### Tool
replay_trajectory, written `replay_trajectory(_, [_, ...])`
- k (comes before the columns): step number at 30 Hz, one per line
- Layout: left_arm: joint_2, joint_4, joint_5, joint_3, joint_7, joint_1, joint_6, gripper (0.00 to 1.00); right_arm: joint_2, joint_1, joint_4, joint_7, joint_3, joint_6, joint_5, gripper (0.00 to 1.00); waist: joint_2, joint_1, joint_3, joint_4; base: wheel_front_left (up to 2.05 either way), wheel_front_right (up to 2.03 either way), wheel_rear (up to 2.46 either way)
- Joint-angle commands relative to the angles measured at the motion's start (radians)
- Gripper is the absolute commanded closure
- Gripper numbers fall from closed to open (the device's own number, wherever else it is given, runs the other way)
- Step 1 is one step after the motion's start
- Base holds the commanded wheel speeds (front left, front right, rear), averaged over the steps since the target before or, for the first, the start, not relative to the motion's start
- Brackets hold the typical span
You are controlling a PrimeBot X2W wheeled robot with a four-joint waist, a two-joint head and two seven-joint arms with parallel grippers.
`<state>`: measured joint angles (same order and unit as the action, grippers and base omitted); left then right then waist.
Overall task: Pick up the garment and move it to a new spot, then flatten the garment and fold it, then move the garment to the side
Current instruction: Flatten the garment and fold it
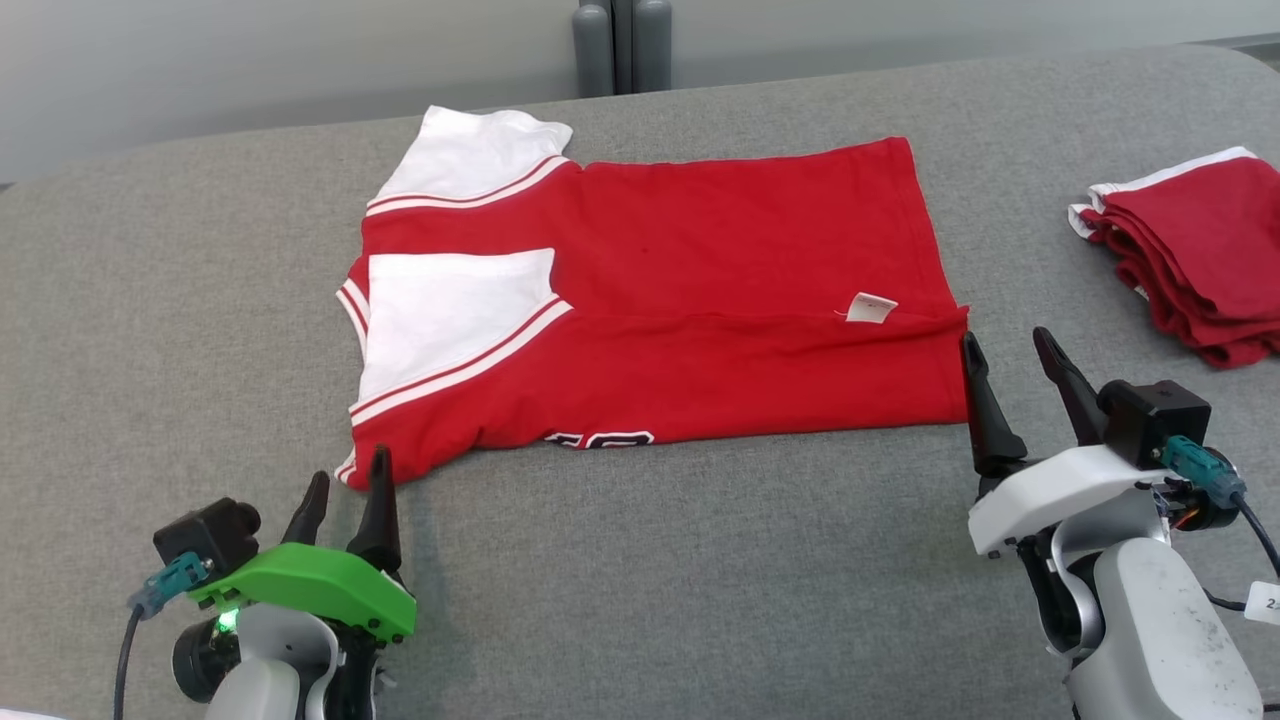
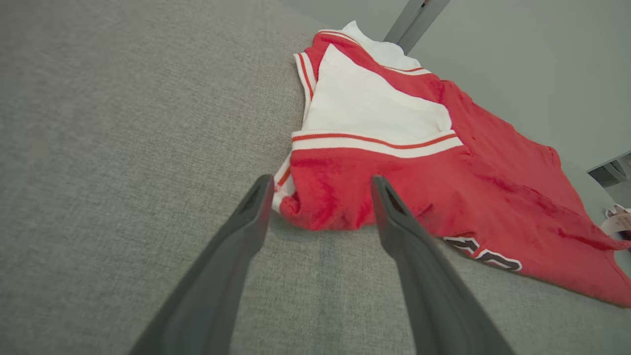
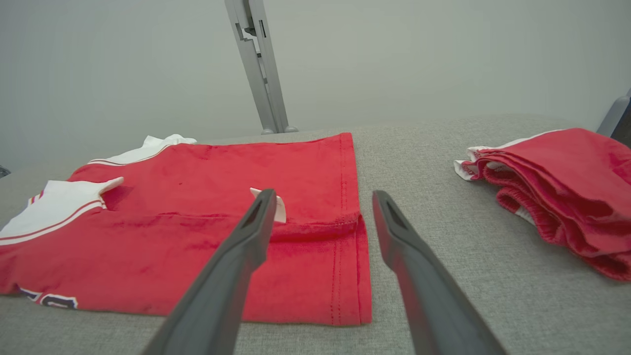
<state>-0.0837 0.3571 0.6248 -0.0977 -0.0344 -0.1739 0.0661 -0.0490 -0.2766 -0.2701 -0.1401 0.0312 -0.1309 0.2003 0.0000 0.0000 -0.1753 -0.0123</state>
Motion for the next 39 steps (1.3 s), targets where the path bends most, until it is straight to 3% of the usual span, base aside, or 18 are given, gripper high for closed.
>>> replay_trajectory(1, [-0.006,0.011,0.016,0.008,0.015,-0.007,-0.011,0.0,-0.003,0.009,0.01,0.007,-0.004,0.001,-0.01,0.0,0.0,0.0,-0.014,-0.011,0.0,0.0,0.0])
replay_trajectory(13, [-0.005,0.129,0.081,0.024,0.064,-0.102,0.0,0.0,-0.004,-0.002,0.018,0.045,-0.014,0.001,-0.026,0.0,0.0,0.0,-0.06,-0.038,0.0,0.0,0.0])
replay_trajectory(14, [-0.005,0.136,0.083,0.022,0.065,-0.108,0.004,0.12,-0.004,-0.002,0.013,0.052,-0.009,0.001,-0.027,0.0,0.0,0.0,-0.062,-0.039,0.0,0.0,0.0])
replay_trajectory(15, [-0.005,0.14,0.084,0.021,0.064,-0.113,0.007,0.3,-0.003,-0.002,0.008,0.056,-0.004,0.001,-0.028,0.0,0.0,0.0,-0.063,-0.039,0.0,0.0,0.0])
replay_trajectory(16, [-0.006,0.145,0.085,0.02,0.058,-0.12,0.009,0.58,-0.003,-0.003,0.0,0.063,0.0,0.001,-0.026,0.0,0.0,0.0,-0.064,-0.039,0.0,0.0,0.0])
replay_trajectory(18, [-0.007,0.147,0.085,0.018,0.044,-0.131,0.016,0.89,-0.003,-0.007,-0.018,0.075,0.008,0.001,-0.018,0.0,0.0,0.0,-0.065,-0.037,0.0,0.0,0.0])
replay_trajectory(19, [-0.007,0.146,0.086,0.017,0.037,-0.134,0.02,1.0,-0.003,-0.012,-0.027,0.078,0.009,0.001,-0.016,0.0,0.0,0.0,-0.065,-0.036,0.0,0.0,0.0])
replay_trajectory(34, [-0.004,0.111,0.098,-0.02,-0.027,-0.119,0.048,1.0,-0.004,-0.13,-0.299,0.129,0.009,0.001,-0.005,0.0,0.0,0.0,-0.062,0.014,0.0,0.0,0.0])
replay_trajectory(35, [-0.004,0.108,0.098,-0.023,-0.029,-0.116,0.048,1.0,-0.004,-0.134,-0.312,0.132,0.006,0.001,-0.005,0.19,0.0,0.0,-0.06,0.016,0.0,0.0,0.0])
replay_trajectory(36, [-0.004,0.105,0.097,-0.026,-0.032,-0.112,0.049,1.0,-0.003,-0.139,-0.327,0.133,0.003,0.001,0.0,0.53,0.0,0.0,-0.057,0.018,0.0,0.0,0.0])
replay_trajectory(37, [-0.004,0.102,0.098,-0.029,-0.036,-0.11,0.05,1.0,-0.003,-0.143,-0.339,0.136,0.0,0.001,0.008,0.59,0.0,0.0,-0.055,0.02,0.0,0.0,0.0])
replay_trajectory(38, [-0.003,0.099,0.099,-0.032,-0.04,-0.107,0.052,1.0,-0.003,-0.149,-0.352,0.139,-0.004,0.001,0.019,0.77,0.0,0.0,-0.052,0.022,0.0,0.0,0.0])
replay_trajectory(39, [-0.004,0.095,0.1,-0.036,-0.039,-0.105,0.053,1.0,-0.003,-0.155,-0.361,0.137,-0.006,0.001,0.029,0.84,0.0,0.0,-0.048,0.022,0.0,0.0,0.0])
